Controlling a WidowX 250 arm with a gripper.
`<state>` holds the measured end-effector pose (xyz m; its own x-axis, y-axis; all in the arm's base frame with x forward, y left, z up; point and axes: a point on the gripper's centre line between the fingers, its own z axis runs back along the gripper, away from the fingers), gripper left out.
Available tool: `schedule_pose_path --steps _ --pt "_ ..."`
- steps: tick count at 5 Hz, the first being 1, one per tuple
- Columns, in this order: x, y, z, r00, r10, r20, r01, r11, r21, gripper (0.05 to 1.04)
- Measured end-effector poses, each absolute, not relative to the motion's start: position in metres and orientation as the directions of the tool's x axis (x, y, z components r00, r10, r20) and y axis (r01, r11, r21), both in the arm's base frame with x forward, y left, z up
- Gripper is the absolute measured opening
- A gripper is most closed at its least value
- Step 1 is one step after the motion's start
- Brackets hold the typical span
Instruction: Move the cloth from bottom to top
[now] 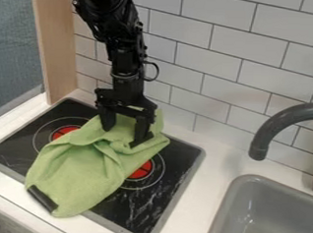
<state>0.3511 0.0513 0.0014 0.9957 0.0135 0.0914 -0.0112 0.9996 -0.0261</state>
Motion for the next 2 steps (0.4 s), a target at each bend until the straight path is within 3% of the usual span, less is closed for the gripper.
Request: schedule_pose_path --steps 2 --pt "0.342 0.047 0.014 0.995 0.01 0.101 -0.006 0.999 -0.042 0.999"
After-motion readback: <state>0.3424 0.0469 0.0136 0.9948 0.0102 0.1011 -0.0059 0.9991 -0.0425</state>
